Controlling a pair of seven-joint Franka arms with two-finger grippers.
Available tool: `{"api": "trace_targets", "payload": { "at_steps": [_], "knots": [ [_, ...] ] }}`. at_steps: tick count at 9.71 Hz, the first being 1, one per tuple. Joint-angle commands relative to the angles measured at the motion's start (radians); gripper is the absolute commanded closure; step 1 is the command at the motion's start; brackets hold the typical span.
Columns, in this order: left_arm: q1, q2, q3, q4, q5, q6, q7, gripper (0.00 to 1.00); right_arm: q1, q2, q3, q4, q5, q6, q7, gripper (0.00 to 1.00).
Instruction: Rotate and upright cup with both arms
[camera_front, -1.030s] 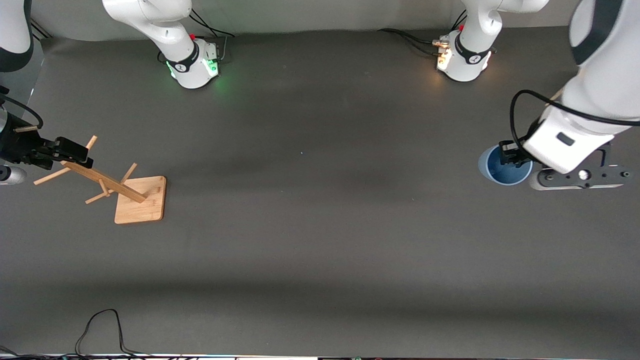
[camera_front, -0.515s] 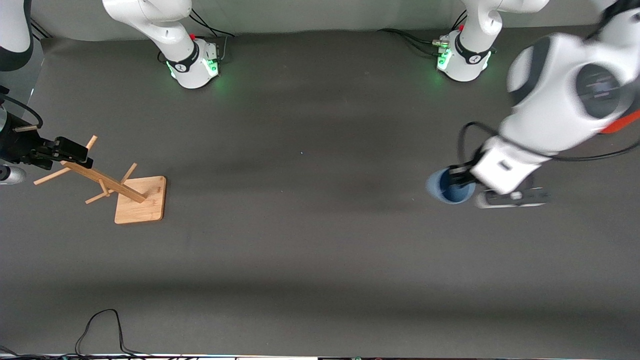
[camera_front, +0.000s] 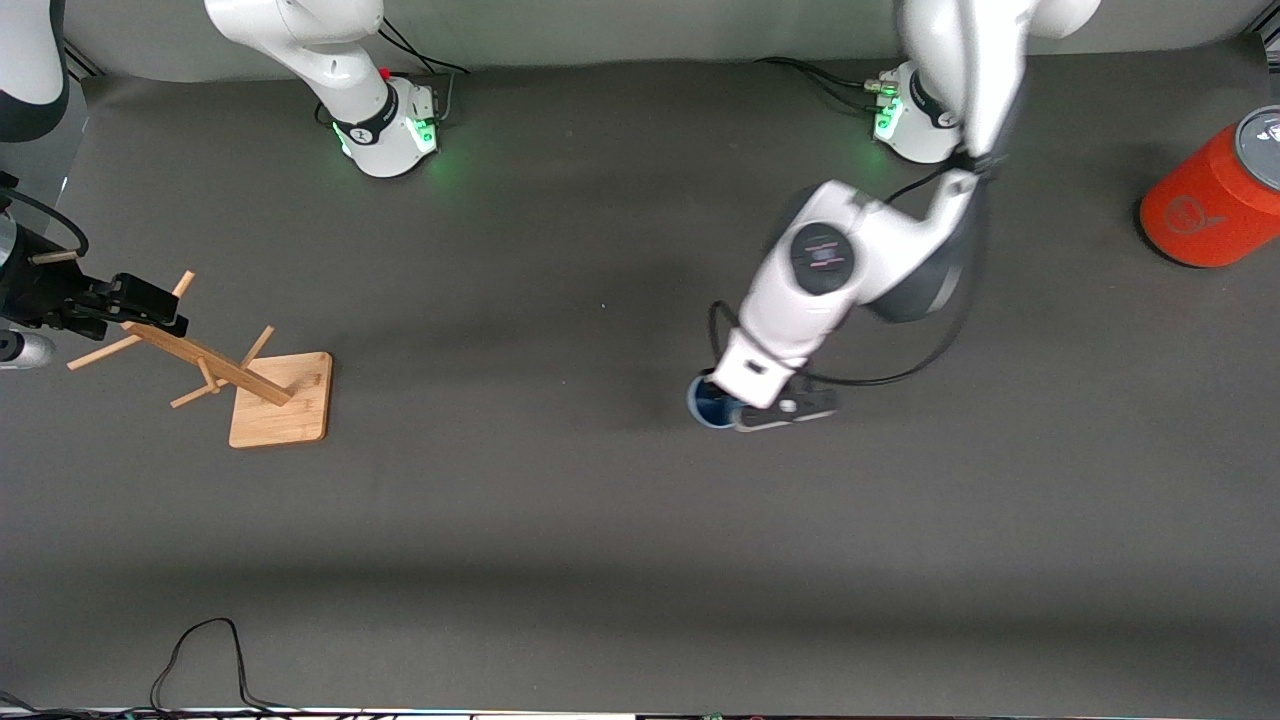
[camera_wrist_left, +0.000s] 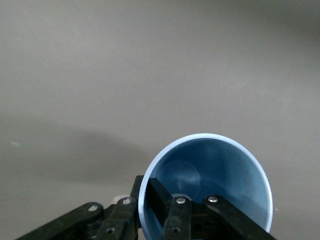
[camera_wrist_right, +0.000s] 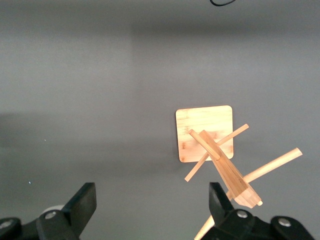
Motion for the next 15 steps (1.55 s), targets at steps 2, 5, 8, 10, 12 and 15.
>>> {"api": "trace_targets", "payload": {
  "at_steps": [2, 5, 8, 10, 12, 15],
  "knots": [
    [-0.051, 0.092, 0.023, 0.015, 0.117, 0.068, -0.131, 1.00, 0.009, 0.000, -0.008, 0.010, -0.001, -0.002, -0.008, 0.00],
    [-0.062, 0.132, 0.021, 0.014, 0.118, 0.149, -0.188, 1.00, 0.009, 0.005, -0.008, 0.010, -0.001, -0.002, -0.008, 0.00],
    [-0.053, 0.099, 0.021, 0.017, 0.114, 0.126, -0.193, 0.00, 0.009, 0.006, -0.008, 0.010, -0.001, -0.002, -0.008, 0.00],
    [-0.028, 0.018, 0.023, 0.035, 0.111, 0.027, -0.183, 0.00, 0.009, 0.006, -0.008, 0.008, -0.001, -0.004, -0.008, 0.00],
    [0.033, -0.109, 0.023, 0.099, 0.110, -0.171, -0.150, 0.00, 0.009, 0.005, -0.008, 0.010, -0.001, -0.002, -0.008, 0.00],
    [0.183, -0.258, 0.026, 0.181, 0.117, -0.384, 0.127, 0.00, 0.009, 0.005, -0.007, 0.010, -0.001, -0.002, -0.008, 0.00]
  ]
}}
